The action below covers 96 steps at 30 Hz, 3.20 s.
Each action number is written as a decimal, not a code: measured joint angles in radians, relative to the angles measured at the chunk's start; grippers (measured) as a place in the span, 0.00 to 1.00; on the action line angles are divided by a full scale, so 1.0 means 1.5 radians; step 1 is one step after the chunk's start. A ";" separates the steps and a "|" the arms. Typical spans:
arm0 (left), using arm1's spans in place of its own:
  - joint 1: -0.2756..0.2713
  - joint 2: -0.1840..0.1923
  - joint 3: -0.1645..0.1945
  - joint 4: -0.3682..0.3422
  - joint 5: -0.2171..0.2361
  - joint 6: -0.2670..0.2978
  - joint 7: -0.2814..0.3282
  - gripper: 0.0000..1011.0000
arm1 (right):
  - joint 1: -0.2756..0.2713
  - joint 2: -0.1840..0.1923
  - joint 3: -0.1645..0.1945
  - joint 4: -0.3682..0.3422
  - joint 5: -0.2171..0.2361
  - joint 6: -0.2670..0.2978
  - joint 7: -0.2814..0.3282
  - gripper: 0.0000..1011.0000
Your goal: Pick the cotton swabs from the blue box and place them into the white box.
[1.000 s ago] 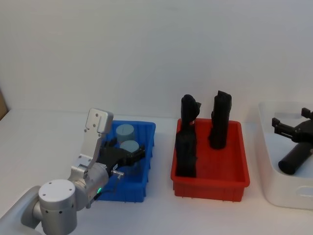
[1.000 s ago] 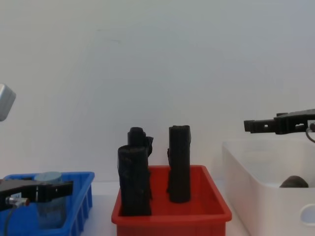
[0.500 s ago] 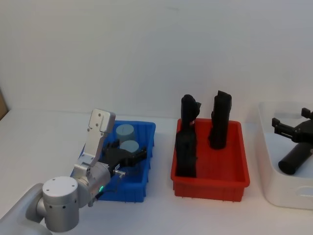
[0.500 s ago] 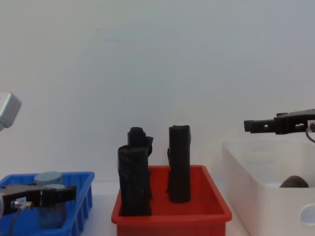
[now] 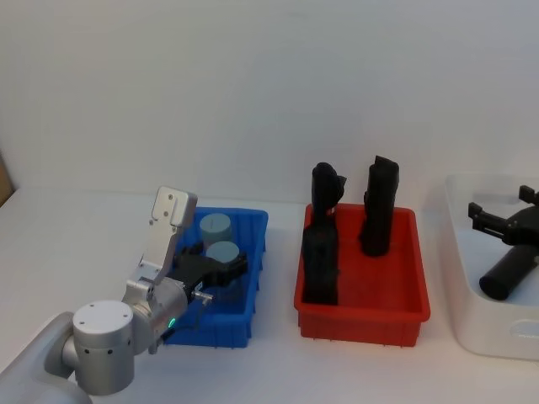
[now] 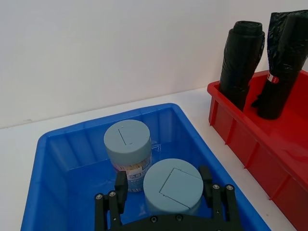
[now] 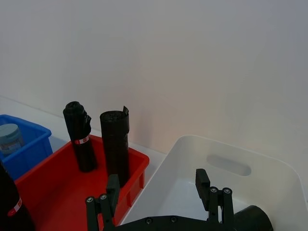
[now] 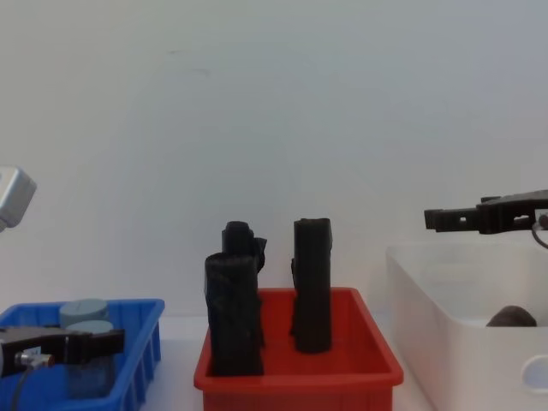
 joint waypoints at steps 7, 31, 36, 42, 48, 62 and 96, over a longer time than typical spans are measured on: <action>-0.002 0.000 -0.001 0.004 0.002 0.002 -0.001 0.78 | 0.000 0.000 0.000 0.000 0.000 0.000 0.000 0.99; -0.004 -0.002 0.001 -0.036 0.034 -0.009 0.005 0.66 | 0.000 0.000 0.000 0.000 0.000 0.000 0.000 0.99; -0.008 -0.003 0.003 -0.068 0.061 -0.014 0.008 0.66 | 0.000 0.000 0.000 0.000 0.000 0.000 0.000 0.99; -0.017 -0.007 0.007 -0.108 0.096 -0.021 0.007 0.66 | 0.002 -0.001 -0.001 0.000 -0.002 -0.005 0.007 0.99; -0.032 -0.014 0.010 -0.142 0.132 -0.031 -0.003 0.66 | 0.008 -0.003 -0.005 0.006 -0.008 -0.021 0.032 0.99; -0.092 -0.049 0.024 -0.199 0.202 -0.065 -0.051 0.66 | 0.032 -0.020 -0.028 0.027 -0.031 -0.088 0.116 0.99; -0.112 -0.089 0.044 -0.238 0.245 -0.018 -0.012 0.66 | 0.096 -0.111 -0.114 0.111 -0.137 -0.274 0.119 0.99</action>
